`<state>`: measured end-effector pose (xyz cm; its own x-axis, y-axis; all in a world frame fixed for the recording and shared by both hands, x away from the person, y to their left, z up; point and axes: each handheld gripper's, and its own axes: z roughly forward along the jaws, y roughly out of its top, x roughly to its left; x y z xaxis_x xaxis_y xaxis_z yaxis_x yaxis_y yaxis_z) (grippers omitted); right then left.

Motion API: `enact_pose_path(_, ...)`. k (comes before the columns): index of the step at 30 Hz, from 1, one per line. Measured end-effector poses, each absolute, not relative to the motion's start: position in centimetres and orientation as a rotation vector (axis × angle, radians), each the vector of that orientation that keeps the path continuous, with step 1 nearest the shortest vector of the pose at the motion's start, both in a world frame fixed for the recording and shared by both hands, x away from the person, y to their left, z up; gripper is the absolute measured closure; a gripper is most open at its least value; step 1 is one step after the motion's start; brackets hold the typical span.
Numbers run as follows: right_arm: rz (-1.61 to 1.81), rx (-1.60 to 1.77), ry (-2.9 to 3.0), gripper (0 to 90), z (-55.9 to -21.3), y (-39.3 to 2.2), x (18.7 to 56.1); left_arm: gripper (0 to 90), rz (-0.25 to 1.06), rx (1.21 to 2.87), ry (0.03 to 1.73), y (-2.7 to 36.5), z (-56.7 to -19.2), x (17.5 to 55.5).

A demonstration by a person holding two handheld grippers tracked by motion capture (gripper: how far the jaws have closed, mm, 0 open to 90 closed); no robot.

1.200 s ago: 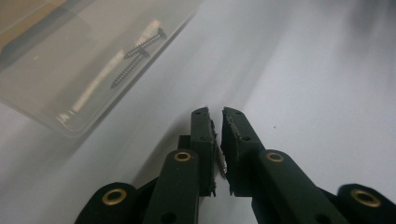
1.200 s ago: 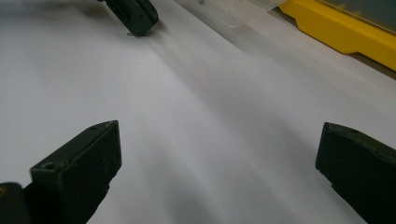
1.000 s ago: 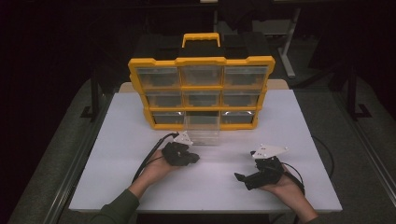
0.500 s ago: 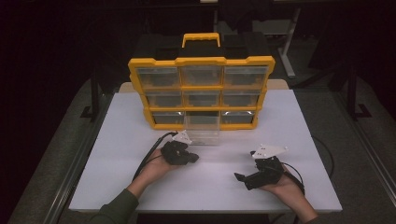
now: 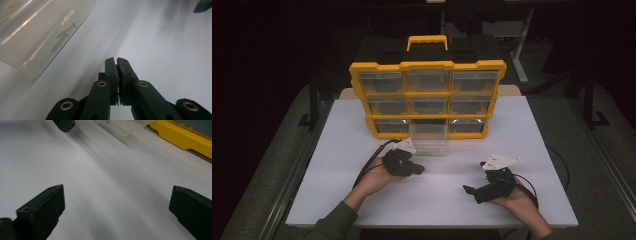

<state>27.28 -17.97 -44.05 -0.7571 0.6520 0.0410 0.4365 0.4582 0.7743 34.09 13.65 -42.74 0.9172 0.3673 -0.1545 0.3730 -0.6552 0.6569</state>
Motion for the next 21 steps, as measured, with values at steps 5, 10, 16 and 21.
enact_pose_path(5,1.193,0.938,2.445,0.0,-44.0,-18.1,27.3,87.4,-0.011,2.348,0.514,13.5,-42.1,34.0)
enact_pose_path(10,1.199,0.942,2.442,0.0,-44.0,-18.3,27.3,87.4,-0.019,2.344,0.502,13.4,-41.4,34.2)
enact_pose_path(16,1.198,0.943,2.443,0.0,-44.1,-18.3,27.3,87.4,-0.029,2.340,0.502,13.6,-40.4,34.4)
enact_pose_path(21,1.198,0.944,2.440,0.0,-44.0,-18.3,27.4,87.4,-0.030,2.344,0.478,13.5,-39.2,34.7)
